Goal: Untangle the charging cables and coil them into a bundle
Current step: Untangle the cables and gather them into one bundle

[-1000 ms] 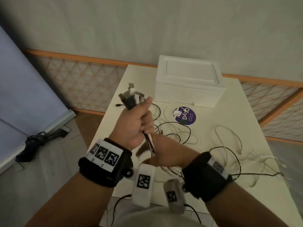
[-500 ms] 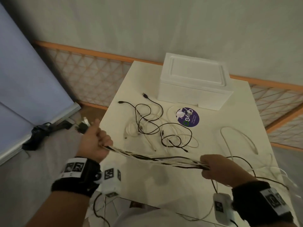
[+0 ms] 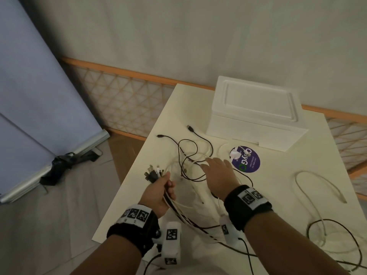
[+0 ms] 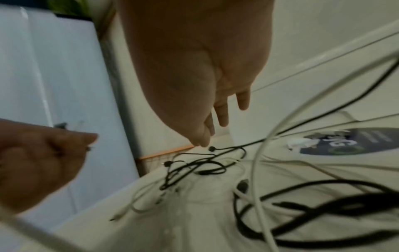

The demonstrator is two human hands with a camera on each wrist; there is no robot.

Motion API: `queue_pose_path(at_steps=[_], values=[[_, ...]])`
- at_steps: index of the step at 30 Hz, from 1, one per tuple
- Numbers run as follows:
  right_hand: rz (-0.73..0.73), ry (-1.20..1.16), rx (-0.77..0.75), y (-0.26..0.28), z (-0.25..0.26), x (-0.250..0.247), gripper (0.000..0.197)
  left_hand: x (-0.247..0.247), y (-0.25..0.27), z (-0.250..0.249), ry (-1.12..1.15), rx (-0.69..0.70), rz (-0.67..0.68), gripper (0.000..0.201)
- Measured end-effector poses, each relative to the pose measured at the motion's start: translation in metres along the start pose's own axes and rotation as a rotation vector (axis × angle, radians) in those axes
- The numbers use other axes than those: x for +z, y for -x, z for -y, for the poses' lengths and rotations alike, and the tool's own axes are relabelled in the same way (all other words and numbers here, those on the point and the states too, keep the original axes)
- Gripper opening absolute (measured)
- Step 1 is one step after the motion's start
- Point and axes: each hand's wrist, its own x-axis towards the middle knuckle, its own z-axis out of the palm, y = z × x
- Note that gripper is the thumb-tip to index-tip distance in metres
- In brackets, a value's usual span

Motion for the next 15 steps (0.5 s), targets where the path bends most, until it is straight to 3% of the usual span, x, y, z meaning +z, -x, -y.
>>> queue_pose_path(at_steps=[3, 6, 10, 12, 15], values=[[0.074, 0.052, 0.143, -0.014, -0.016, 0.009, 0.038, -0.002, -0.007, -0.005, -0.038, -0.031, 0.014, 0.032], [0.141, -0.048, 0.139, -0.014, -0.034, 0.005, 0.026, 0.002, -0.011, -0.009, -0.067, -0.064, 0.026, 0.031], [-0.164, -0.433, 0.197, -0.002, -0.035, -0.021, 0.025, 0.019, -0.008, -0.013, -0.143, -0.093, 0.127, 0.027], [-0.277, -0.494, 0.106, 0.016, -0.022, -0.037, 0.027, 0.034, -0.003, -0.012, -0.153, -0.113, 0.223, 0.023], [-0.285, -0.420, -0.087, 0.049, 0.002, -0.046, 0.025, 0.057, 0.007, -0.012, -0.132, -0.089, 0.335, 0.021]])
